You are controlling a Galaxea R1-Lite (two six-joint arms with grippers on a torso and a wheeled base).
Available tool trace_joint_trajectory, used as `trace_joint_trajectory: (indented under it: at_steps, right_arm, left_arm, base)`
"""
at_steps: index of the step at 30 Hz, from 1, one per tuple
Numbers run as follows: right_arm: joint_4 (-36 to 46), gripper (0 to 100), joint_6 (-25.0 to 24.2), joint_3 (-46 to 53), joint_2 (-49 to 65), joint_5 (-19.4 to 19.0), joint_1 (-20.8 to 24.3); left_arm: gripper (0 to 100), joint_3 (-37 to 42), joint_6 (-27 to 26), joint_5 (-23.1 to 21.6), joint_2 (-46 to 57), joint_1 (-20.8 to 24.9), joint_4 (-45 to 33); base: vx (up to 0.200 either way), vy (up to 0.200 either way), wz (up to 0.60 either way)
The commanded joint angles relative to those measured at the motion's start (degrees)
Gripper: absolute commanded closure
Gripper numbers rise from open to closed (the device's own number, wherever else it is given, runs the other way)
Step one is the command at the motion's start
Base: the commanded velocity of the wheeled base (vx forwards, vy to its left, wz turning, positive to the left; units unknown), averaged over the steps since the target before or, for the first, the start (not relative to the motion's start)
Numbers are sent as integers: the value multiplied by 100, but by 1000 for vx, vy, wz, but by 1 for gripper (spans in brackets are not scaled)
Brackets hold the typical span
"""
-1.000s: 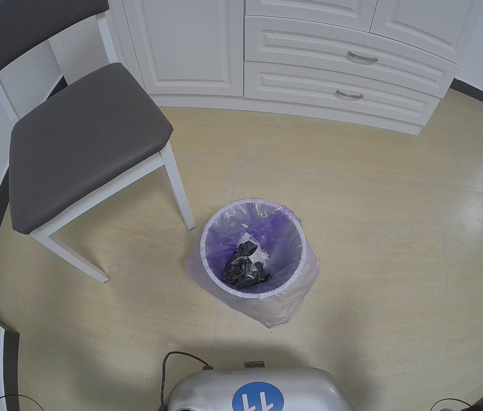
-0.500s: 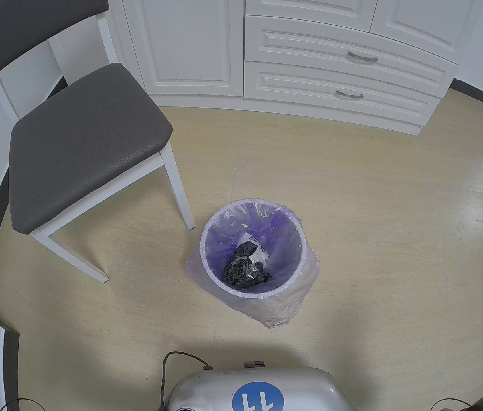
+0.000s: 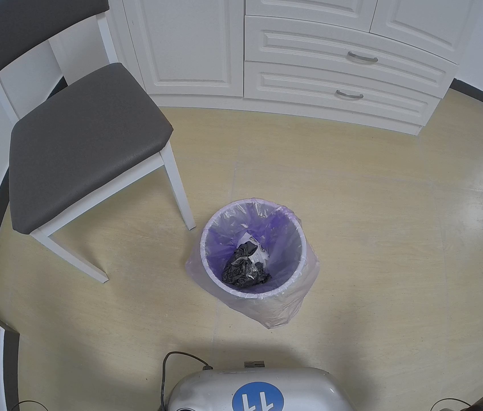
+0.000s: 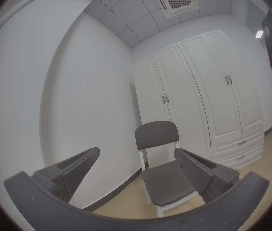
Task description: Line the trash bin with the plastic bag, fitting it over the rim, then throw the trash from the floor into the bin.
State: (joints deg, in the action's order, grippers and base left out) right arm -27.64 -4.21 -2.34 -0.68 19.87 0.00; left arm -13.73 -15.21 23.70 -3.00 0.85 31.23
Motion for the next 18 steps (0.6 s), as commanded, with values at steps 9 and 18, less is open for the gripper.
trace_joint_trajectory:
  at_steps: [9,18]
  right_arm:
    - [-524,0,201,216,68,-1,-9]
    - [-1112,0,1256,216,68,-405,-9]
  left_arm:
    - [0,652,221,-243,291,-59,50]
    - [0,1364,581,-858,282,-59,-161]
  base:
    - [0,0,0]
    - [0,0,0]
